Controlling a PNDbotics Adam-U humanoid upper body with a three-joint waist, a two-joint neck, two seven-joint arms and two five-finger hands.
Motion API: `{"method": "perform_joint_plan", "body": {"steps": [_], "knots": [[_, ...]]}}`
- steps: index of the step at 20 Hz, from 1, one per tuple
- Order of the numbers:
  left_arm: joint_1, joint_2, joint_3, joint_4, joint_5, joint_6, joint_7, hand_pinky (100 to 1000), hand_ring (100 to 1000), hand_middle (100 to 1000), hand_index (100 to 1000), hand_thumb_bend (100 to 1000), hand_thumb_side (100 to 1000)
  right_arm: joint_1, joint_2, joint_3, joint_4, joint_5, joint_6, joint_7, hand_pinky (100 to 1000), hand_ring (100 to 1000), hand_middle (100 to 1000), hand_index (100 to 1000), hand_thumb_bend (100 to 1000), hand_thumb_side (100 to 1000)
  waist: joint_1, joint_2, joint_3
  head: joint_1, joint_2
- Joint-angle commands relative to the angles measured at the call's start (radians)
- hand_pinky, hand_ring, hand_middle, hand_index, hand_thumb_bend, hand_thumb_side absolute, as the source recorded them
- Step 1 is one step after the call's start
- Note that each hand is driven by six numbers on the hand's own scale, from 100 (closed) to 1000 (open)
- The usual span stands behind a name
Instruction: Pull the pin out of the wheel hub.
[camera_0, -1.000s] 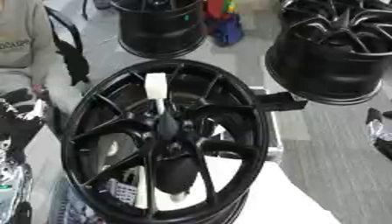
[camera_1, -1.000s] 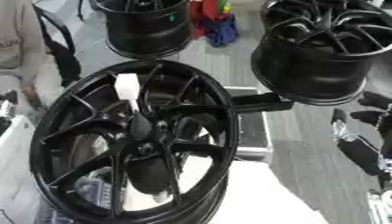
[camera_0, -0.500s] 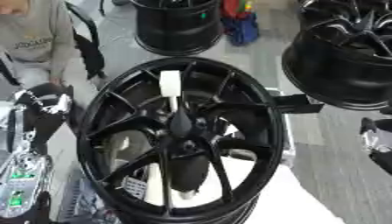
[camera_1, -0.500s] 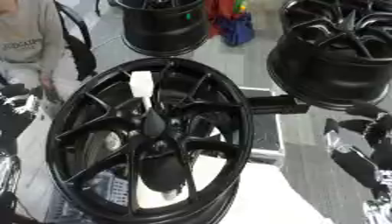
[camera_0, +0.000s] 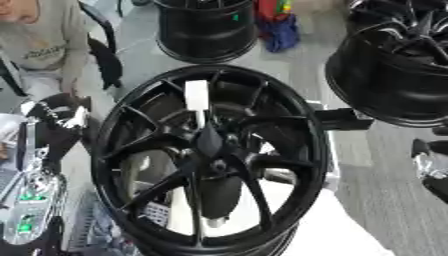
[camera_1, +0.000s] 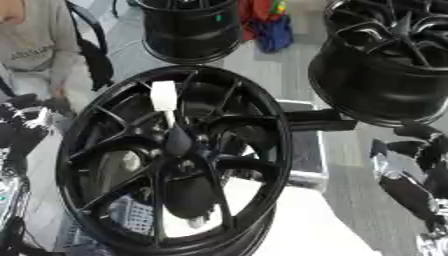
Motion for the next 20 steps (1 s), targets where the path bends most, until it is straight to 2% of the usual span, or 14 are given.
{"method": "perform_joint_plan", "body": {"steps": [1,20], "knots": [[-0.008,0.011,0.0,-0.019,-0.006,-0.001,-0.003,590,571,613,694,433,243,-0.008,-0.011,-0.003,-0.007,-0.005,-0.001,0.006,720,601,656,770,286,100,0.002,-0.007,-0.001,-0.006,0.005],[-0.012,0.014,0.004,-0.027,-0.001,0.0,0.002,592,571,613,694,427,244,-0.009,-0.009,-0.001,-0.005,-0.002,-0.003,0.021,721,599,651,768,299,100,0.003,-0.012,-0.004,-0.016,0.005]]}}
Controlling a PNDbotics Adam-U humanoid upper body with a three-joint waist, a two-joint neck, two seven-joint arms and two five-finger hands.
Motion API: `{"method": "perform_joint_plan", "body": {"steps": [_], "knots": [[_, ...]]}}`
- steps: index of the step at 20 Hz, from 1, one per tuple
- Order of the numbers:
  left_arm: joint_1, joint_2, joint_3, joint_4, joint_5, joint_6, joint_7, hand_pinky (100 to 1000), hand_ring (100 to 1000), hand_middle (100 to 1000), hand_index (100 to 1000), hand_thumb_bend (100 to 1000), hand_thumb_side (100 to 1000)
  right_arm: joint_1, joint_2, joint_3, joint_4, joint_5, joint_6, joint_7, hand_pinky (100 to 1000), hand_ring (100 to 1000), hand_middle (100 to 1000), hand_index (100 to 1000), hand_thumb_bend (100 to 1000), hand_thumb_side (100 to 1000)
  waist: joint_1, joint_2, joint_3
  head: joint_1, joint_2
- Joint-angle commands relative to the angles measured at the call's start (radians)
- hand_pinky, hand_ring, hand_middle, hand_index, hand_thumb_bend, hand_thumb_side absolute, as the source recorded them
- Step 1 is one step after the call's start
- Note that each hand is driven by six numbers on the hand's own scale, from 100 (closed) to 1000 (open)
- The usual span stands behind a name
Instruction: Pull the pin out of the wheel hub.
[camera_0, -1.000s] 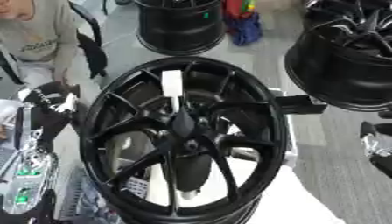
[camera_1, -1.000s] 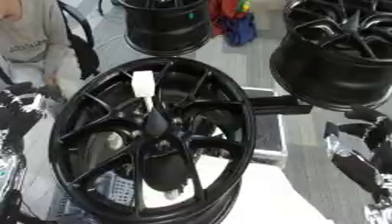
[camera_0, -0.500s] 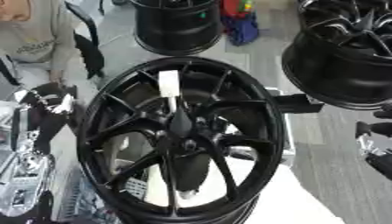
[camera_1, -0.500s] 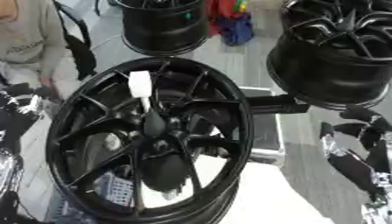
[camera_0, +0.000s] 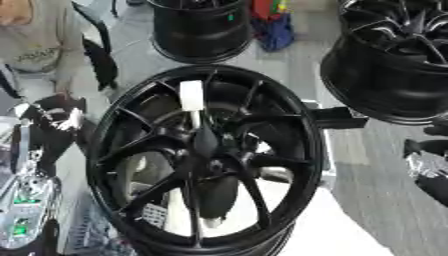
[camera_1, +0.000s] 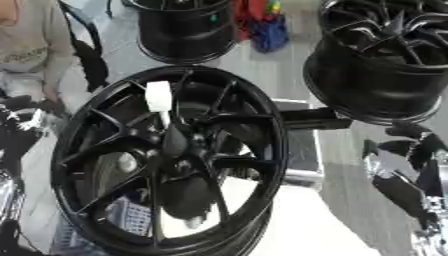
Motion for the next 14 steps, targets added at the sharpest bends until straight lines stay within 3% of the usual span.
{"method": "perform_joint_plan", "body": {"steps": [1,14], "knots": [[-0.011,0.015,0.004,-0.024,-0.001,-0.002,0.003,592,570,613,694,426,243,-0.009,-0.01,-0.002,-0.01,-0.002,-0.003,0.005,721,599,651,768,298,100,0.003,-0.011,-0.002,-0.001,0.005],[-0.012,0.019,0.005,-0.025,0.001,-0.002,0.004,594,572,614,695,419,243,-0.008,-0.01,-0.005,-0.011,-0.003,-0.005,0.007,721,596,647,766,303,100,0.005,-0.011,-0.005,-0.011,0.005]]}}
